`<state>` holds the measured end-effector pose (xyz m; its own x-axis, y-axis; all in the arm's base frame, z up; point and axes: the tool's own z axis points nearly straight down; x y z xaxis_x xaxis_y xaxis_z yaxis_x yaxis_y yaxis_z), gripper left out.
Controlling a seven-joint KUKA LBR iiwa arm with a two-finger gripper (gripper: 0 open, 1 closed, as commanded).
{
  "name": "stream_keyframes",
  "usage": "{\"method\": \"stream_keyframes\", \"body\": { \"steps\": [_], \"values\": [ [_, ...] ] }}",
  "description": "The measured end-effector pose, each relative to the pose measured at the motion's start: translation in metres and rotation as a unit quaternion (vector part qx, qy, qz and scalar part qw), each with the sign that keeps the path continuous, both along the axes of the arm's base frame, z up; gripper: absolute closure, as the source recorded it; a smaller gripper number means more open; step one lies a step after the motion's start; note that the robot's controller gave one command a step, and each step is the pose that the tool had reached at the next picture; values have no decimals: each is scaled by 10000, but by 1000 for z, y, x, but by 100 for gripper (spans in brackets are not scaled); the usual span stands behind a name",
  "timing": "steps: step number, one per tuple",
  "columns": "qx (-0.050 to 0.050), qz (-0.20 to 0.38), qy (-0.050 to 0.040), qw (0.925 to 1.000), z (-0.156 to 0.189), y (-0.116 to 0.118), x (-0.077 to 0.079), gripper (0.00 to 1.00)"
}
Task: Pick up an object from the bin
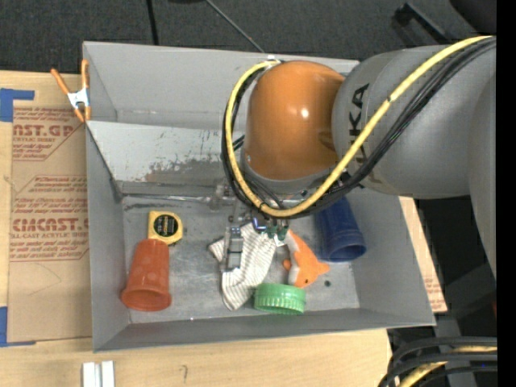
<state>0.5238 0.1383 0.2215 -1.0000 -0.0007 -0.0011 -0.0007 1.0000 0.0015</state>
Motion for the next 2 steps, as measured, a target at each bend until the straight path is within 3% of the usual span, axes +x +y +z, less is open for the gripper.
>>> {"method": "stream_keyframes", "body": {
  "steps": [1,2],
  "values": [
    [0,0,0,10000,0,0,0,0],
    [11,-99,-32,9999,-45,-24,-20,0]
  ]
}}
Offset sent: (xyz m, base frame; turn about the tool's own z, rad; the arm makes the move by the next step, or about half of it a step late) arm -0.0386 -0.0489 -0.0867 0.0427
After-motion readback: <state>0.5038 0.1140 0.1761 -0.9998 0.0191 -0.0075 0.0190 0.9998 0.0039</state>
